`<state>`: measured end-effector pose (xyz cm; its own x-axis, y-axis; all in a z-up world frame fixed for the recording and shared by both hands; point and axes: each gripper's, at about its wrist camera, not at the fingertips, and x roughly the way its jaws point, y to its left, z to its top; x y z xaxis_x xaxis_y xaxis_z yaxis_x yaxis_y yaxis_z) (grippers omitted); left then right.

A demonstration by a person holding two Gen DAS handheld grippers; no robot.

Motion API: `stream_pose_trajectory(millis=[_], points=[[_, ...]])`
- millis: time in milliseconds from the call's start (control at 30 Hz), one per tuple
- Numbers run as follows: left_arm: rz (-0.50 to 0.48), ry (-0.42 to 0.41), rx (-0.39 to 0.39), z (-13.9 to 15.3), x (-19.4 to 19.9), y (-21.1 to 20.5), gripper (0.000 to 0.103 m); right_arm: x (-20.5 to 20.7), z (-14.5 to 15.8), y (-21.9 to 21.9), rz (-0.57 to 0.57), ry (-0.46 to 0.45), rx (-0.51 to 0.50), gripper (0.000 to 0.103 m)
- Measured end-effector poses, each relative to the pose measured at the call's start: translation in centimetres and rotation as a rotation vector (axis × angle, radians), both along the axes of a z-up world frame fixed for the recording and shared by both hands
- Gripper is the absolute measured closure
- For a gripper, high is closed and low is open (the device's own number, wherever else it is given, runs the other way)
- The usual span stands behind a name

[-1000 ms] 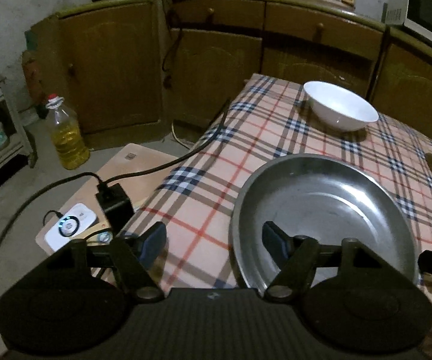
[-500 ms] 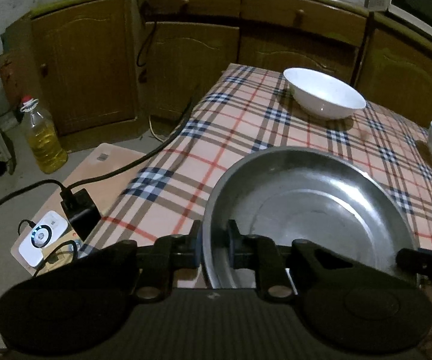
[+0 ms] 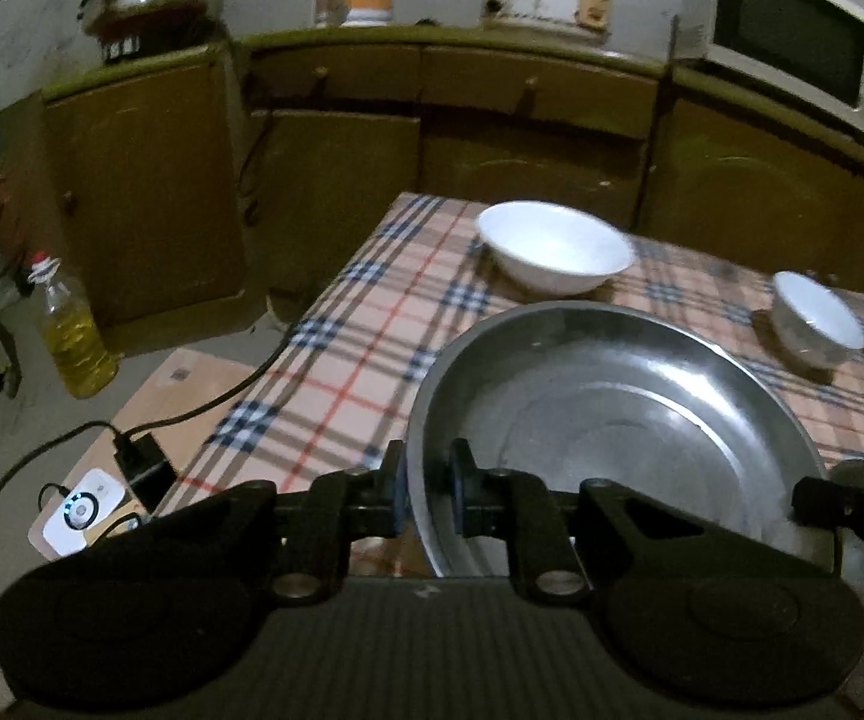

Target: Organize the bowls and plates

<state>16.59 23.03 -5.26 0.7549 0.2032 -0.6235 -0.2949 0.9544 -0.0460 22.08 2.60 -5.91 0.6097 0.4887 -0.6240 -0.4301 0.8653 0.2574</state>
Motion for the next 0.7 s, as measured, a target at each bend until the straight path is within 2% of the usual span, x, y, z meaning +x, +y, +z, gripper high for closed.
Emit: stream_pose_trajectory(millis=[400, 700], points=[[-0.121, -0.034, 0.003, 2.4, -1.1, -7.9, 0.087, -3.2, 3.4, -9.0, -0.097, -0.087, -0.025, 0.084], [-0.241, -0.024, 0.0, 1.7, -0.1, -14.0, 0.086, -4.2, 3.2, -16.0, -0.209, -0.09, -0.048, 0.084]])
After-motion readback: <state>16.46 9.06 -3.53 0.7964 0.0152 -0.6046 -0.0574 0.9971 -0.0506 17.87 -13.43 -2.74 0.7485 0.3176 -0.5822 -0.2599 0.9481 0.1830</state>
